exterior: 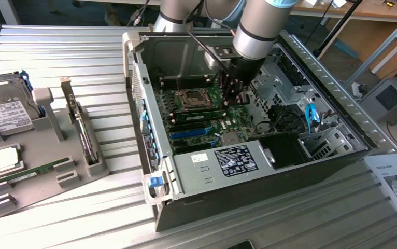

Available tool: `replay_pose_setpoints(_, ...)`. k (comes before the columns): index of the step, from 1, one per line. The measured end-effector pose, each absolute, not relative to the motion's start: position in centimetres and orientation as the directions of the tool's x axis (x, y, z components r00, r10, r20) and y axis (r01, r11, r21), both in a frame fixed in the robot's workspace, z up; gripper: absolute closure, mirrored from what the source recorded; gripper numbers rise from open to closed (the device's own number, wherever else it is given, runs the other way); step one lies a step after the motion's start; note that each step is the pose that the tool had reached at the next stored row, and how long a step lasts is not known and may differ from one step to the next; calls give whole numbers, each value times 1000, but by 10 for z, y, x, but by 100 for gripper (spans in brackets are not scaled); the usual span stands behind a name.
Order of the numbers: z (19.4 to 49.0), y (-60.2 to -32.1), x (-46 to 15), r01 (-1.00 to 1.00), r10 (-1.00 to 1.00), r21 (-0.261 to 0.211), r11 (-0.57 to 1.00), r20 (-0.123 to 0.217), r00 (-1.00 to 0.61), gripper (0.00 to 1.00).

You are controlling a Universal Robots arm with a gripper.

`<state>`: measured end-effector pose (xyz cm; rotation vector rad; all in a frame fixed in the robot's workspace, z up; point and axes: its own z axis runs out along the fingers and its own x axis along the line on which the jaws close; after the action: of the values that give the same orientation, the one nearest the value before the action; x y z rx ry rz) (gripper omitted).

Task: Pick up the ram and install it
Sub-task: 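Press down the ram until it locks into place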

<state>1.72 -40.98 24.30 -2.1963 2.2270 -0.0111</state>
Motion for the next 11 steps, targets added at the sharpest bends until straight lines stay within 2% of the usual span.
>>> replay_pose_setpoints(11,243,-410,7,-1000,-1000,-15,14,-5,-14,89)
